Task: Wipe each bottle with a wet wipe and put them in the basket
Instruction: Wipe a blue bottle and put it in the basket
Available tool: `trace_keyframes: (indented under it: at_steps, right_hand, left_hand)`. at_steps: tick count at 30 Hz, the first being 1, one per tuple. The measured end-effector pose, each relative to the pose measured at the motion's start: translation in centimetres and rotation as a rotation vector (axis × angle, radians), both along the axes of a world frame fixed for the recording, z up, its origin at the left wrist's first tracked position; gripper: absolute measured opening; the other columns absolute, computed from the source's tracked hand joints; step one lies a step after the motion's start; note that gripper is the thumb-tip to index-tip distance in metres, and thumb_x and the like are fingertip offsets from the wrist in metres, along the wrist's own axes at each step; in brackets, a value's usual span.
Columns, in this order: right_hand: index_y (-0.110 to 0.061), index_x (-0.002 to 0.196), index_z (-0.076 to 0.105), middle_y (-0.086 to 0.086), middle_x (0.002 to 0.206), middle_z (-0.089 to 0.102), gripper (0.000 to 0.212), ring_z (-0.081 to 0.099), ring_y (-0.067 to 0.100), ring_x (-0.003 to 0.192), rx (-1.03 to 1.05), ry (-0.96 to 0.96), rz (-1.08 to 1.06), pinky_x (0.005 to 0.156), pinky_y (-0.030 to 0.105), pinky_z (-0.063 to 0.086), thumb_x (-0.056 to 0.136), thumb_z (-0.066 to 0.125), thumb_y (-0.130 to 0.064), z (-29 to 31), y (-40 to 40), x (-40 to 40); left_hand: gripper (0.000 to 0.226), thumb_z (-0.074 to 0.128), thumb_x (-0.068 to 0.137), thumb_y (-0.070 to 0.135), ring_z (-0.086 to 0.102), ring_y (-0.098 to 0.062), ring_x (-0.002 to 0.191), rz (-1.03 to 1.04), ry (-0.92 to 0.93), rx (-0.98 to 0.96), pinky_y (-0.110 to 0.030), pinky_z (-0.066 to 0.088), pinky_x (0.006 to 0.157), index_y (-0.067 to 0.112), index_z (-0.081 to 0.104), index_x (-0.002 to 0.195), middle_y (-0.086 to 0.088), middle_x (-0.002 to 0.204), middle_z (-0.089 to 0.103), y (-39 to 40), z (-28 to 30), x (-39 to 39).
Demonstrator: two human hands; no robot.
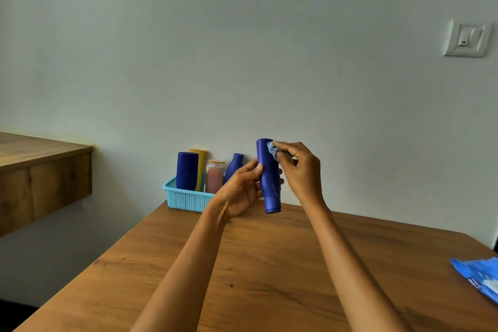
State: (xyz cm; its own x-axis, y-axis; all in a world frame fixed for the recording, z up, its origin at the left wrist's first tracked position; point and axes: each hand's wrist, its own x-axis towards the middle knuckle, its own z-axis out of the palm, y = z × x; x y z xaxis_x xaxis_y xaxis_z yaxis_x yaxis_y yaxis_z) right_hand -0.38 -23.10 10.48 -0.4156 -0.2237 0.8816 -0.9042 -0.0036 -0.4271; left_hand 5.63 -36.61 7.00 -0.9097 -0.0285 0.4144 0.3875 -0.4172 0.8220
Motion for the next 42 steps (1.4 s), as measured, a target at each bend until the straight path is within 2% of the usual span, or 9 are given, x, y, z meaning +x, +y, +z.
trace_keyframes:
  at_steps: [4, 9, 13, 17, 22, 25, 33, 38, 42]
  right_hand:
    - [-0.014, 0.102, 0.071, 0.000, 0.098, 0.065, 0.020, 0.062, 0.008, 0.088, 0.115, 0.092, 0.008, 0.076, 0.022, 0.053, 0.084, 0.066, -0.009, 0.0, -0.5, 0.6]
    - [-0.015, 0.079, 0.071, -0.008, 0.081, 0.064, 0.004, 0.062, 0.009, 0.074, 0.211, 0.015, 0.009, 0.065, 0.020, 0.052, 0.077, 0.073, -0.018, -0.8, -0.7, 0.2]
    - [-0.010, 0.097, 0.071, 0.003, 0.095, 0.069, 0.014, 0.064, 0.012, 0.085, 0.120, 0.012, -0.046, 0.069, 0.006, 0.046, 0.084, 0.066, -0.008, -0.9, -0.4, -0.5]
    - [-0.007, 0.110, 0.068, 0.005, 0.106, 0.066, 0.025, 0.061, 0.010, 0.092, 0.113, 0.090, -0.016, 0.076, 0.004, 0.045, 0.086, 0.061, -0.003, -0.9, -0.8, 0.3]
    - [-0.013, 0.091, 0.074, 0.000, 0.095, 0.067, 0.015, 0.060, 0.005, 0.082, 0.285, 0.129, 0.074, 0.072, 0.008, 0.048, 0.079, 0.069, -0.008, -1.0, -1.3, 0.7]
    - [-0.015, 0.084, 0.073, -0.001, 0.087, 0.068, 0.007, 0.060, 0.003, 0.075, 0.304, 0.027, 0.061, 0.064, 0.009, 0.046, 0.078, 0.071, -0.011, -1.2, -1.0, 0.1]
    - [-0.019, 0.110, 0.068, 0.002, 0.101, 0.062, 0.026, 0.055, 0.007, 0.085, 0.263, 0.089, -0.071, 0.069, 0.006, 0.041, 0.086, 0.063, -0.012, -1.5, -1.6, 0.5]
    - [-0.015, 0.097, 0.073, -0.004, 0.095, 0.067, 0.018, 0.057, 0.000, 0.079, 0.343, 0.135, 0.097, 0.068, 0.007, 0.045, 0.081, 0.068, -0.008, -1.4, -1.8, 0.9]
    - [-0.013, 0.092, 0.073, -0.001, 0.090, 0.068, 0.012, 0.060, 0.002, 0.075, 0.259, 0.002, 0.057, 0.064, 0.008, 0.046, 0.081, 0.070, -0.010, -1.7, -1.7, 0.2]
  left_hand:
    - [0.045, 0.056, 0.085, 0.019, 0.070, -0.019, 0.084, 0.076, 0.025, 0.101, -0.033, 0.058, 0.074, 0.011, 0.049, 0.128, -0.006, 0.094, 0.072, -0.1, 0.3, -0.2]
    - [0.045, 0.057, 0.083, 0.018, 0.069, -0.021, 0.084, 0.139, 0.043, 0.205, -0.034, 0.059, 0.073, 0.010, 0.050, 0.126, -0.010, 0.100, 0.070, -0.9, 0.2, 0.0]
    - [0.045, 0.059, 0.082, 0.019, 0.069, -0.024, 0.088, 0.100, 0.010, 0.171, -0.036, 0.059, 0.074, 0.012, 0.050, 0.125, -0.011, 0.102, 0.069, -0.4, 0.4, 0.2]
    - [0.041, 0.056, 0.084, 0.017, 0.070, -0.019, 0.084, 0.120, 0.030, 0.175, -0.032, 0.058, 0.071, 0.011, 0.051, 0.125, -0.007, 0.095, 0.071, -0.1, 0.8, 0.2]
    - [0.040, 0.047, 0.095, 0.010, 0.070, -0.020, 0.081, 0.261, 0.050, 0.279, -0.031, 0.060, 0.065, 0.006, 0.043, 0.135, -0.012, 0.102, 0.068, -1.0, 0.6, 0.6]
    - [0.044, 0.046, 0.096, 0.010, 0.064, -0.026, 0.097, 0.300, 0.054, 0.333, -0.037, 0.056, 0.079, 0.005, 0.039, 0.140, -0.019, 0.118, 0.059, -1.3, 0.4, 0.9]
    - [0.031, 0.046, 0.097, 0.012, 0.070, -0.019, 0.082, 0.277, 0.089, 0.393, -0.032, 0.059, 0.069, 0.007, 0.048, 0.127, -0.010, 0.099, 0.067, -1.6, 0.6, 1.3]
    - [0.014, 0.045, 0.097, 0.011, 0.070, -0.018, 0.080, 0.339, 0.126, 0.397, -0.030, 0.059, 0.065, 0.011, 0.055, 0.107, -0.010, 0.096, 0.066, -2.6, 0.3, 1.2]
    - [0.026, 0.048, 0.096, 0.012, 0.067, -0.022, 0.093, 0.323, 0.086, 0.351, -0.034, 0.059, 0.076, 0.010, 0.051, 0.122, -0.013, 0.107, 0.064, -2.6, 0.2, 1.1]
